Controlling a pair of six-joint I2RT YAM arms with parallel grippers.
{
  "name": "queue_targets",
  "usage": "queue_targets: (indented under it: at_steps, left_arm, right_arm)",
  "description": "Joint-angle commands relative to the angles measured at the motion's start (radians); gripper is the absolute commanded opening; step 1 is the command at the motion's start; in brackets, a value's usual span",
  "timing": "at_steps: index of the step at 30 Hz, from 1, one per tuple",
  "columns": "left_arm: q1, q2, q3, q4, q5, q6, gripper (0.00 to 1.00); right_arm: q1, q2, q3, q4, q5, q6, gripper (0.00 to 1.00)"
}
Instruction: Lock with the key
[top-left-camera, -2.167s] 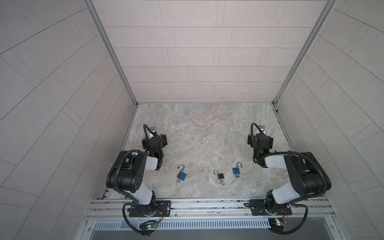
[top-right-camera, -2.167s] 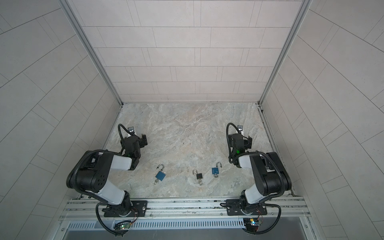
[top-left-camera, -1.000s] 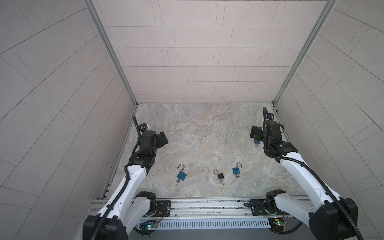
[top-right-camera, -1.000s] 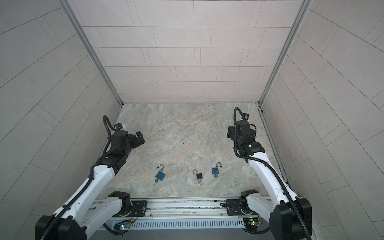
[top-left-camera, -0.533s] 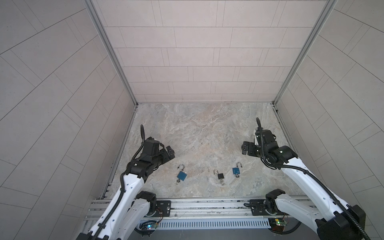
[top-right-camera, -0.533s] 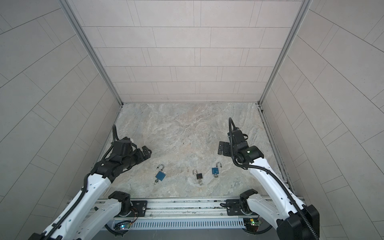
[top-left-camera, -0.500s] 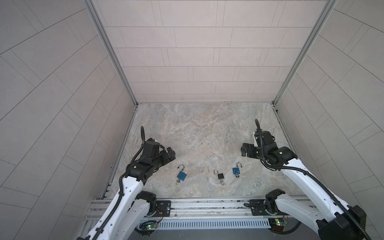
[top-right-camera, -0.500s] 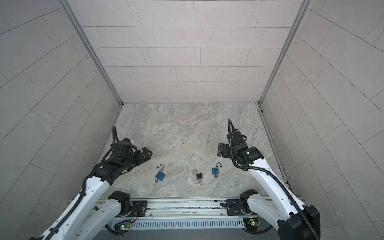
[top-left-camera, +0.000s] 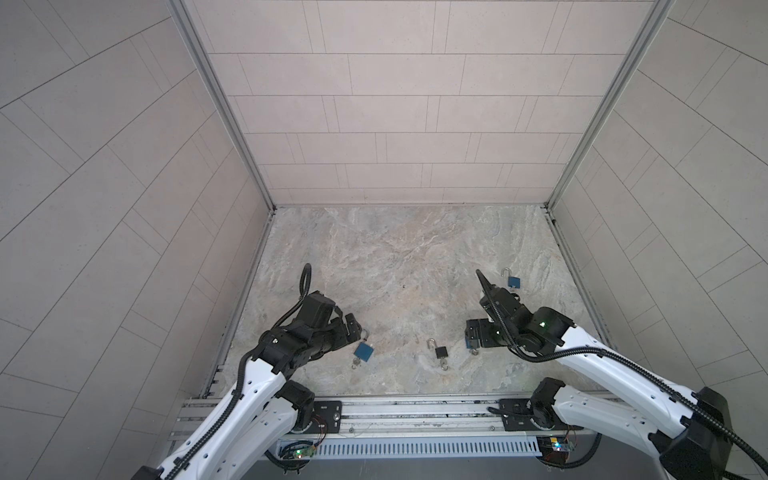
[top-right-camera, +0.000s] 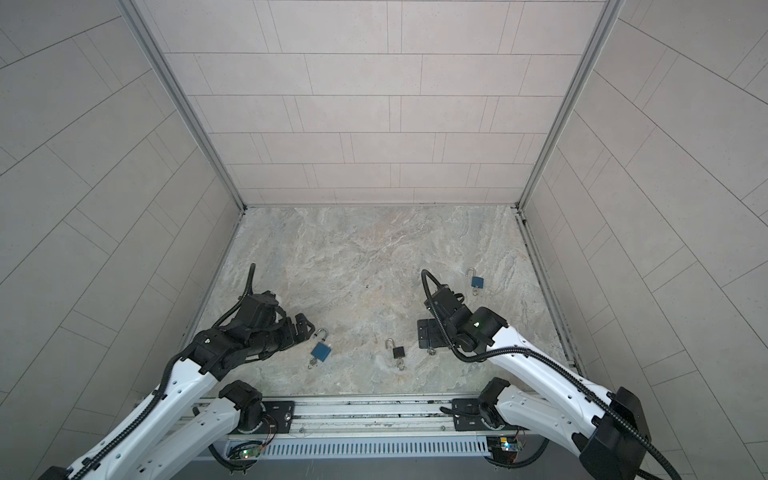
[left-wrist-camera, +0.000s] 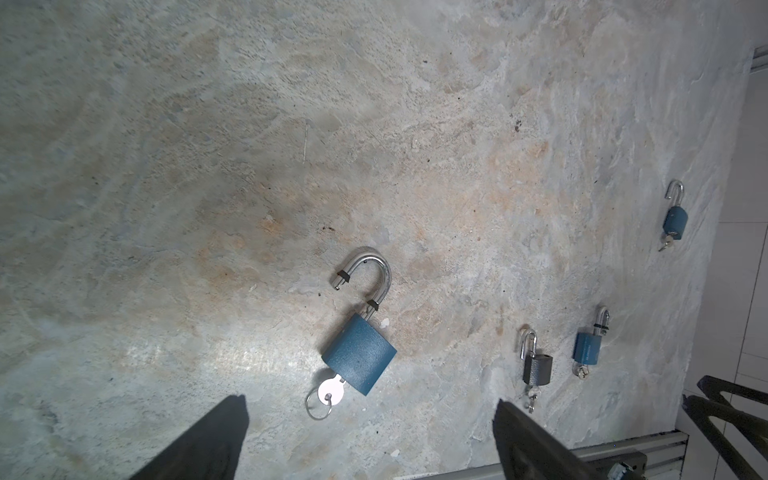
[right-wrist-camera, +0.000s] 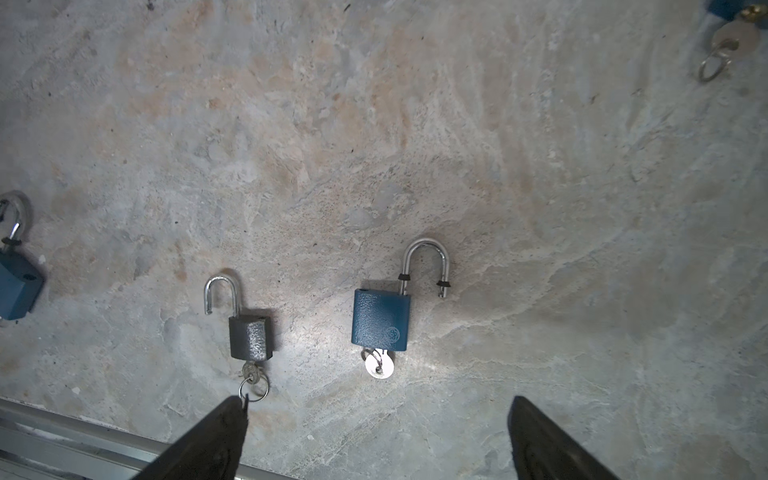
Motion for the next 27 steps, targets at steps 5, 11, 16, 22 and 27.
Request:
queue_targets:
  at_steps: [5,11,16,22,27]
  left_arm:
    - [-0.006,-0.201,-0.076,0.064,-0.131,0.016,1.0]
    - [-0.006,-0.074,-0.076,0.06,-0.104,-0.002,1.0]
    - [-0.006,0.064,-0.038,0.038,-0.079,-0.012,1.0]
    - [-0.007,0.164,0.007,0.007,-0.058,-0.005,1.0]
    - [-0.006,0.099,-0.017,0.009,-0.12,-0.064,1.0]
  right_arm:
    - [0.22,0.137,0.042,-0.011,0.149,0.13,0.98]
    - [0.329,0.322,0.133,0.017,0.186,0.179,0.91]
    - [0.374,0.479,0.219,0.031,0.189,0.202,0.83]
    - [0.387,0.589,0.259,0.06,0.178,0.225,0.75]
    - [0.388,0.622,0.256,0.06,0.171,0.225,0.72]
